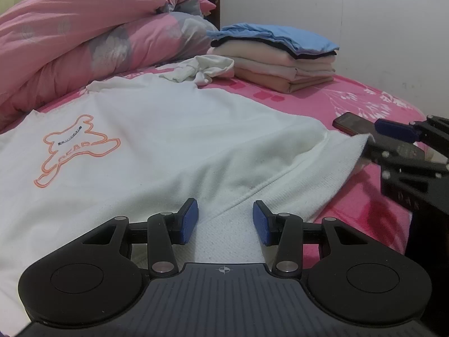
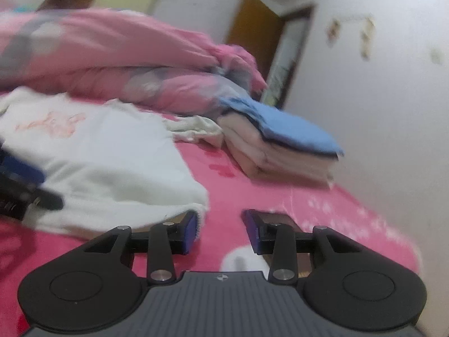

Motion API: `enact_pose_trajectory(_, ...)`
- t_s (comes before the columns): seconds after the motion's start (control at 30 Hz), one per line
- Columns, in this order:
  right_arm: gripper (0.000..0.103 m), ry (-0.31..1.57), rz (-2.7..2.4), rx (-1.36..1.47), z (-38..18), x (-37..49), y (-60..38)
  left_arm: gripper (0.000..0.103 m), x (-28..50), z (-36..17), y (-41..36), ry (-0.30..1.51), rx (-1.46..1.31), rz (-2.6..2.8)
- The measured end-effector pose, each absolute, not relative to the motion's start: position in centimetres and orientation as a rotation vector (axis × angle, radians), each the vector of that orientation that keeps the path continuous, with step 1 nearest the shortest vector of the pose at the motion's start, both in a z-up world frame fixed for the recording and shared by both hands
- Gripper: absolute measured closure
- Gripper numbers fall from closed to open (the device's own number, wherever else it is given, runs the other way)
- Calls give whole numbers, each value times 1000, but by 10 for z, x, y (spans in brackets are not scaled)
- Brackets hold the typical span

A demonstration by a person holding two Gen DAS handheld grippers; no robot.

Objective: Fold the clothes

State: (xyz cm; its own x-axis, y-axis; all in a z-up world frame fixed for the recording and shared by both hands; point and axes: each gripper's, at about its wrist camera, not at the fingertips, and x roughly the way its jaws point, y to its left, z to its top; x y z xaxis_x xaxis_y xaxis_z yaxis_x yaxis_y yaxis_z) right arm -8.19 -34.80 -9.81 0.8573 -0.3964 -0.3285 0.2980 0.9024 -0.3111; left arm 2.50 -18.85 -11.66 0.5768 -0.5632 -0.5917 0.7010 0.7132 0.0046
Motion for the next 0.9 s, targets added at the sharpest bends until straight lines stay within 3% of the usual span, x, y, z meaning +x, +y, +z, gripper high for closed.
enact_pose_trajectory(0.1, 55, 408, -328, -266, -97, -86, -342, 59, 25, -117, -189, 597, 251, -747)
enact_pose_trajectory(0.4, 55, 484, -291, -226, -103, -88, -342, 59, 23, -118, -189, 595, 250, -745)
enact_pose_trajectory(0.73, 56, 442, -255, 84, -101, -67, -374, 59, 24, -118, -189, 595, 252, -744)
enact_pose_trajectory(0.9, 56, 449, -334, -136, -114, -58, -361, 59, 25, -118, -188, 594, 250, -746)
